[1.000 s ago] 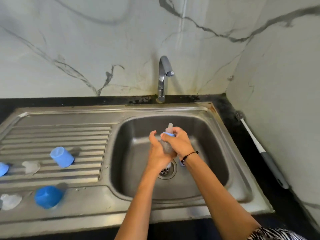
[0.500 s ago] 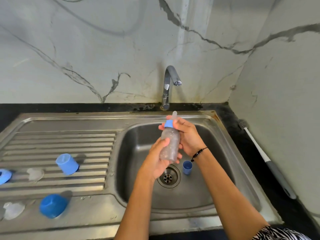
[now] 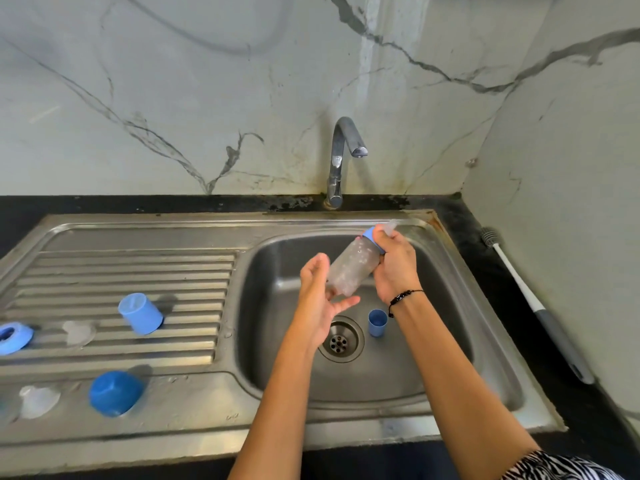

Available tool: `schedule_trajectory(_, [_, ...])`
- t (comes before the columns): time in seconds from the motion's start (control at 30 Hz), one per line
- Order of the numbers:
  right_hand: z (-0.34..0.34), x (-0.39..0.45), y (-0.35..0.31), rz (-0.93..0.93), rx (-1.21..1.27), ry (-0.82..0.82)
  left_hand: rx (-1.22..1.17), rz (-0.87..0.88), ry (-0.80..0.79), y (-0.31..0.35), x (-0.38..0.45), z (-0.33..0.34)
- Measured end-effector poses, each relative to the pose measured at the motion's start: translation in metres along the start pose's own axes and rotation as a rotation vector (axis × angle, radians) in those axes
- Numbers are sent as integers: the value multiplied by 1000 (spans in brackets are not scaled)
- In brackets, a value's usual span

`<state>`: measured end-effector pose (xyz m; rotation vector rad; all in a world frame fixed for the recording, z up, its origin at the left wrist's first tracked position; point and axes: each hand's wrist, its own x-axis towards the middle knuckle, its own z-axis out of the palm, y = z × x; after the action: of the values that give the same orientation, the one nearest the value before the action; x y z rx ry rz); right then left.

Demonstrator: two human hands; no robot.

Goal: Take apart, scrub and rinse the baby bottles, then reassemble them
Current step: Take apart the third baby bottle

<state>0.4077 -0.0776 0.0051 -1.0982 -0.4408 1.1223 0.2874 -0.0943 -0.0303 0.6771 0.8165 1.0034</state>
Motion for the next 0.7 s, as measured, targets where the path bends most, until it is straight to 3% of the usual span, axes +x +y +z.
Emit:
schedule_trajectory(0.1, [-4, 0, 4, 11, -33, 34, 106, 42, -79, -5, 2, -4])
schedule_trajectory(0.2, [-7, -2, 5, 8, -35, 30, 116, -62, 30, -4, 4, 0])
schedule_trajectory(0.4, [-5, -3, 1, -56, 116, -43, -229, -327, 166, -8, 11, -17])
schedule_trajectory(0.6, [-8, 2, 7, 89, -89, -44, -517, -383, 574, -23, 24, -38])
schedule_trajectory(0.7, [-11, -2, 33, 226, -207, -69, -572, -391, 658, -38, 24, -48])
